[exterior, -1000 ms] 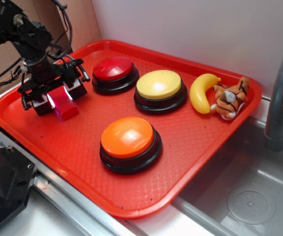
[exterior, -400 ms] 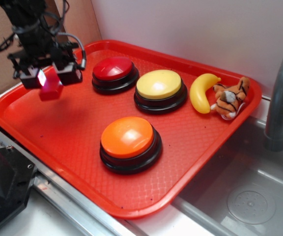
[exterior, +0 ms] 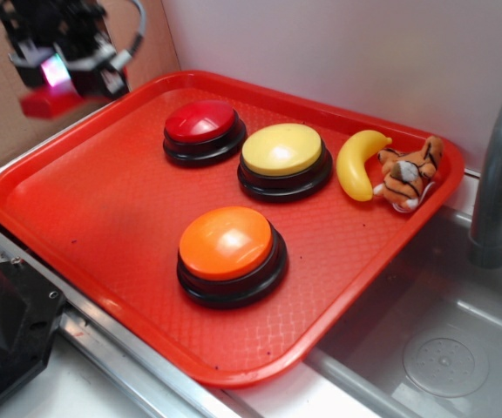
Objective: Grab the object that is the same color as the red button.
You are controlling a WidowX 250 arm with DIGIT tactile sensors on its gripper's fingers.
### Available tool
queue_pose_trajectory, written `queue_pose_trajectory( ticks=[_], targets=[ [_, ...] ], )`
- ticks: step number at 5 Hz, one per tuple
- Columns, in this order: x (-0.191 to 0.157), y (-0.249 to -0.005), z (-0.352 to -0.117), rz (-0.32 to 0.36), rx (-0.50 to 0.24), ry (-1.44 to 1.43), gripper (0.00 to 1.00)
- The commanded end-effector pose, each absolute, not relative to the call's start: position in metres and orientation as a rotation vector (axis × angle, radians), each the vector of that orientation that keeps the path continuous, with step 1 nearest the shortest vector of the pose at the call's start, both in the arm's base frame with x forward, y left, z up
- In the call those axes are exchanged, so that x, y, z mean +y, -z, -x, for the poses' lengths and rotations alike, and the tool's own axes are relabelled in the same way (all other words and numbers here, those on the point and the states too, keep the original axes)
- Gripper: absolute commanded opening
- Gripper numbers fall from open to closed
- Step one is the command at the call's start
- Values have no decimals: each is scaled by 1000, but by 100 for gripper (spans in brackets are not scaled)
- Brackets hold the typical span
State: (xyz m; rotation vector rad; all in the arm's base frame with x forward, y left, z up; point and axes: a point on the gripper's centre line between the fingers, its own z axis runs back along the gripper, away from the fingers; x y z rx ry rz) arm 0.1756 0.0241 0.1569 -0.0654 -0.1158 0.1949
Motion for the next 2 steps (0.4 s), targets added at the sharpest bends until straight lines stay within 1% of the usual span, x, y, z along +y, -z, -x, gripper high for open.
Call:
queue_pose_trajectory(
  ticks=[1,2],
  targets=[
    [24,-172,-175,126,-31,-94,0],
    [32,-168,-184,91,-29,-166,0]
  ],
)
